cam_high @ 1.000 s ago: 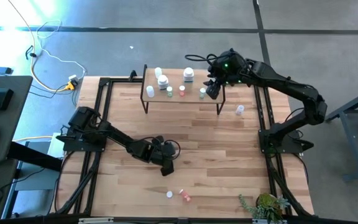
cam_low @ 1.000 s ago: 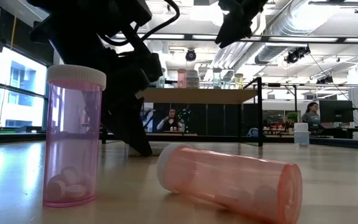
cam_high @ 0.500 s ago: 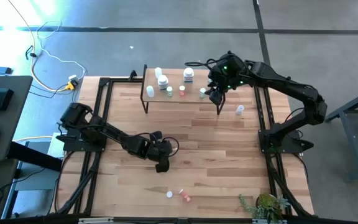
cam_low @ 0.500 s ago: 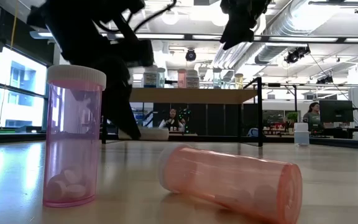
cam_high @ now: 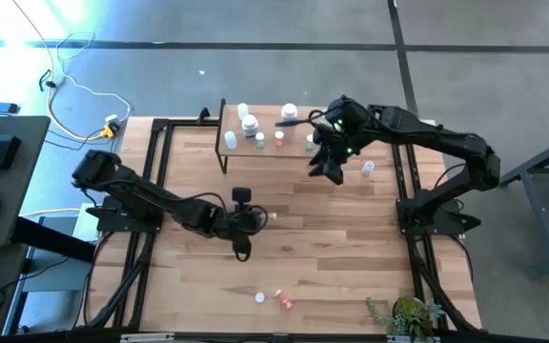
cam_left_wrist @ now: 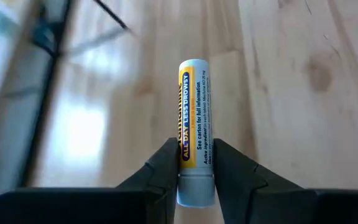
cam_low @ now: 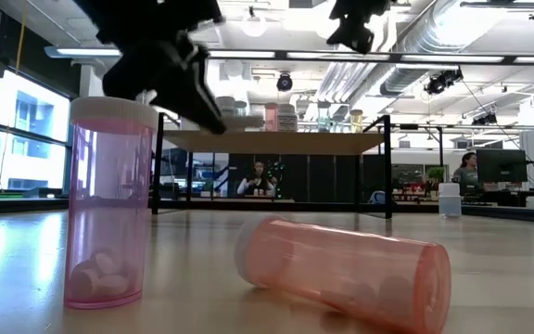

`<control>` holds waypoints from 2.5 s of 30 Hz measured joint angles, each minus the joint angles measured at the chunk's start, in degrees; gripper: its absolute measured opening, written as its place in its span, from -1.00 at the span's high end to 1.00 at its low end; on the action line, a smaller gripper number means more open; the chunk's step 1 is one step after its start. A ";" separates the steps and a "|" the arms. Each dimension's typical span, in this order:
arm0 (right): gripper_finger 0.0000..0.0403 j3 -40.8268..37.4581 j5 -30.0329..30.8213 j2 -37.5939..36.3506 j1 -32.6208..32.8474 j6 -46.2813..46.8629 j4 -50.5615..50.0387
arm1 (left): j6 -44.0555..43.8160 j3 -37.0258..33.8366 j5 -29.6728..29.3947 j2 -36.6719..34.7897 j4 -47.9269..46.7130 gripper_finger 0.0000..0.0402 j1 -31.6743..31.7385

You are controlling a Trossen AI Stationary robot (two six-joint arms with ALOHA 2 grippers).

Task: Pick and place medicine bottles onto shelf by color
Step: Put the white yellow pill bottle on the shelf

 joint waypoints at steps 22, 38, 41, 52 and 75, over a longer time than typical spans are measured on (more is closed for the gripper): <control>0.09 0.00 -7.48 7.89 10.31 28.15 11.42 | 50.86 0.07 -1.70 -11.37 11.38 0.63 -1.22; 0.09 0.00 -13.52 14.34 12.25 38.34 19.94 | 61.45 0.09 0.30 -10.34 16.25 0.63 -3.10; 0.09 0.00 -14.55 14.97 12.83 38.36 21.16 | 61.47 0.09 0.28 -10.34 16.82 0.63 -3.08; 0.09 -0.02 -14.88 16.08 13.85 42.28 22.14 | 65.67 0.09 -2.27 -10.34 17.94 0.63 -3.06; 0.67 -0.02 -14.86 16.06 14.07 44.78 24.52 | 66.96 0.09 -2.67 -10.34 20.03 0.63 -3.06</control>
